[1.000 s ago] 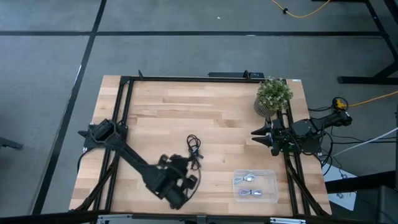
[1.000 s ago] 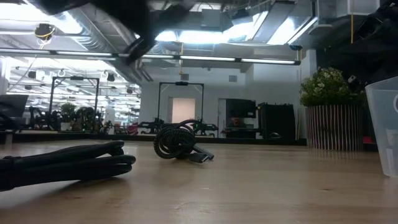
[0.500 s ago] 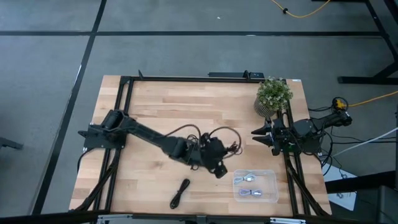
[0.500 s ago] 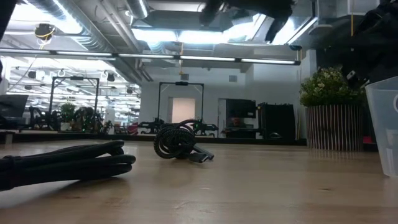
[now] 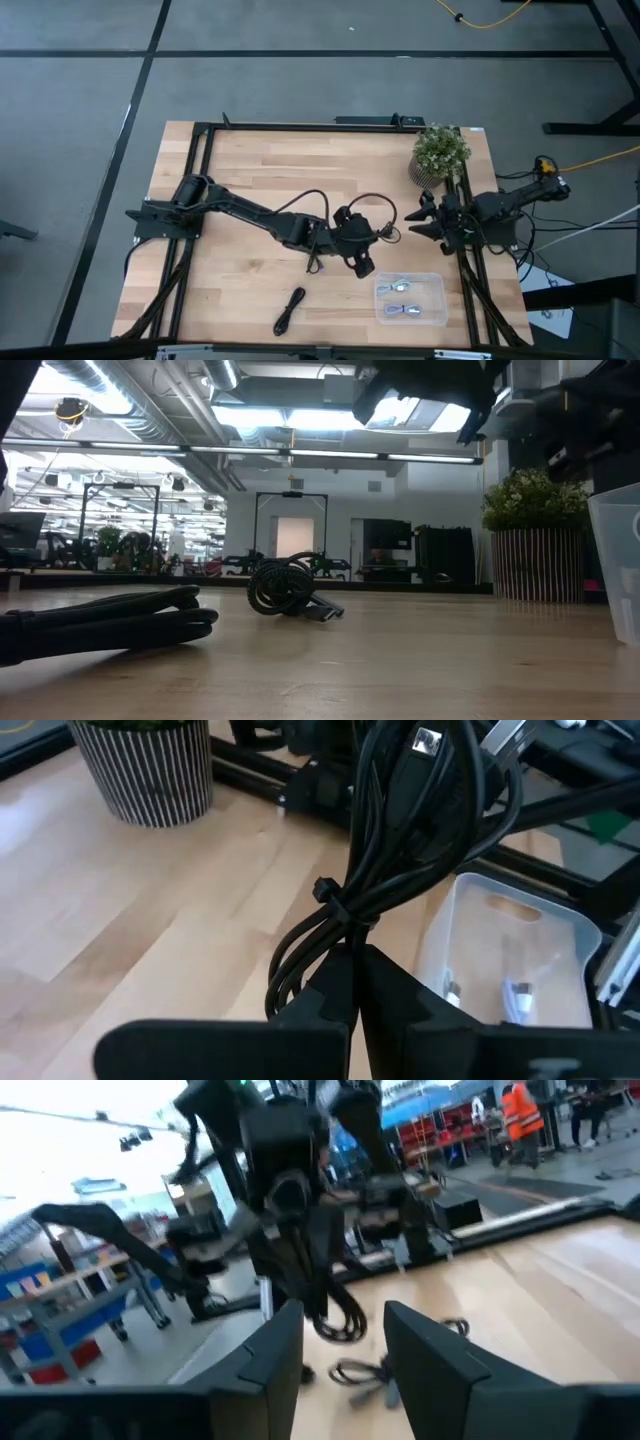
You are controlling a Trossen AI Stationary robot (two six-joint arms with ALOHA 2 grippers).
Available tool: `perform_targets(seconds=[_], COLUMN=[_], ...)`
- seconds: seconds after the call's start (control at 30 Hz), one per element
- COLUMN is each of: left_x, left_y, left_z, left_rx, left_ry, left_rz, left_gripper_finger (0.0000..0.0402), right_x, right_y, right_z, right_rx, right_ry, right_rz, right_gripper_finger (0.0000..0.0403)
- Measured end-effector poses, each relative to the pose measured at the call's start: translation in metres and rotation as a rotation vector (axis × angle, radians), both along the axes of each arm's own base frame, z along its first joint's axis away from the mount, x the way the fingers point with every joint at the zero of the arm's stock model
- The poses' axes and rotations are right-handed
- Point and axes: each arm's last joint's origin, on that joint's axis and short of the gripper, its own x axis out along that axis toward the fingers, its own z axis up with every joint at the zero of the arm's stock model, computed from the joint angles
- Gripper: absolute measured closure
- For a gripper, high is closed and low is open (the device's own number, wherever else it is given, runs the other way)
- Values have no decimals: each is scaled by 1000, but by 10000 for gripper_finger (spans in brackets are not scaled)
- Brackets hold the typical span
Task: Pick and place USB-C Cables
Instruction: Put the bottom left black charger cable into the transparent bin
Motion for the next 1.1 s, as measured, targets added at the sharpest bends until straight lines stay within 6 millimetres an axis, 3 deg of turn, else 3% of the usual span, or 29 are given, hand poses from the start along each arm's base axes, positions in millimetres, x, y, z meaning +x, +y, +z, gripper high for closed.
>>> perform_targets(seconds=[0.13, 0.33, 0.7, 1.1], left_x=[1, 4, 16, 20], left_y=[2, 11, 25, 28], left_z=[2, 1, -18, -26], left_rx=[0, -4, -12, -19], left_ry=[-12, -18, 2, 4], left_rz=[10, 23, 36, 29], left_gripper_finger=[401, 401, 401, 401], right_x=[4, 8, 20, 27], right_y=[1, 6, 10, 12], right_z=[-3, 9, 6, 11], right_rx=[-21, -38, 7, 15], right_ry=[16, -109, -76, -82], right_rz=[-1, 61, 60, 43], right_gripper_finger=[256, 256, 256, 256])
